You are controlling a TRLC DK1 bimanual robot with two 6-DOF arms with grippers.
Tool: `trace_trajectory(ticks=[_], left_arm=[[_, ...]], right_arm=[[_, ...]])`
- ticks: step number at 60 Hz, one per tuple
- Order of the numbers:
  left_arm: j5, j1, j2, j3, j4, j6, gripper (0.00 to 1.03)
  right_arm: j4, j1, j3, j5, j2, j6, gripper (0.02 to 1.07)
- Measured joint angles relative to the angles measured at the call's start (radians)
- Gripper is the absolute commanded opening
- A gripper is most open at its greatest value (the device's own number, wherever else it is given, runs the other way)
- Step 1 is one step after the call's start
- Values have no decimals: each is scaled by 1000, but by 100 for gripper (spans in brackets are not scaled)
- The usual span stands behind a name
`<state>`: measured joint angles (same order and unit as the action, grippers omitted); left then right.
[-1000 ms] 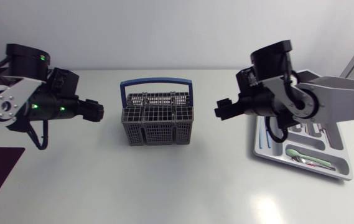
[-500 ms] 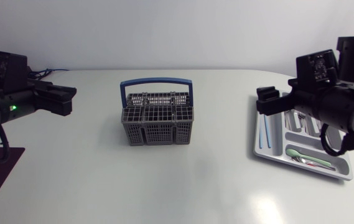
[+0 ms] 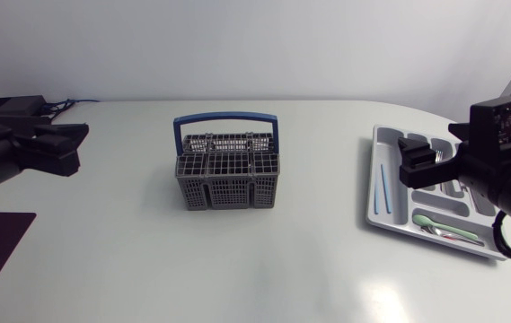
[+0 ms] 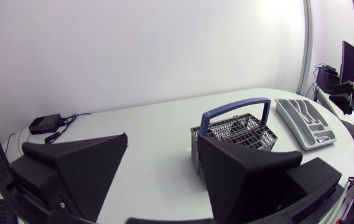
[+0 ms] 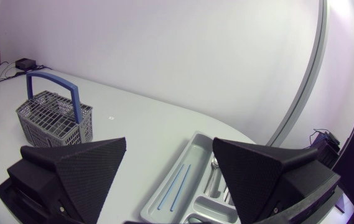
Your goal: Unload the cutlery basket into the drawer organizer.
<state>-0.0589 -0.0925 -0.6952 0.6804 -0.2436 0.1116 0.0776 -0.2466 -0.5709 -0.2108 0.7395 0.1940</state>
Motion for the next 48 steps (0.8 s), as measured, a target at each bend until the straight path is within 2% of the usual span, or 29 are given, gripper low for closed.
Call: trace_trajectory(ticks=[33,48], left_arm=[[19,12,195,-122,-2,-3,99],[41,18,292,-209,43,-3,99]], right_arm=[[1,56,124,0,-214,60,102],[-5,93,198,15,-325,74,102]])
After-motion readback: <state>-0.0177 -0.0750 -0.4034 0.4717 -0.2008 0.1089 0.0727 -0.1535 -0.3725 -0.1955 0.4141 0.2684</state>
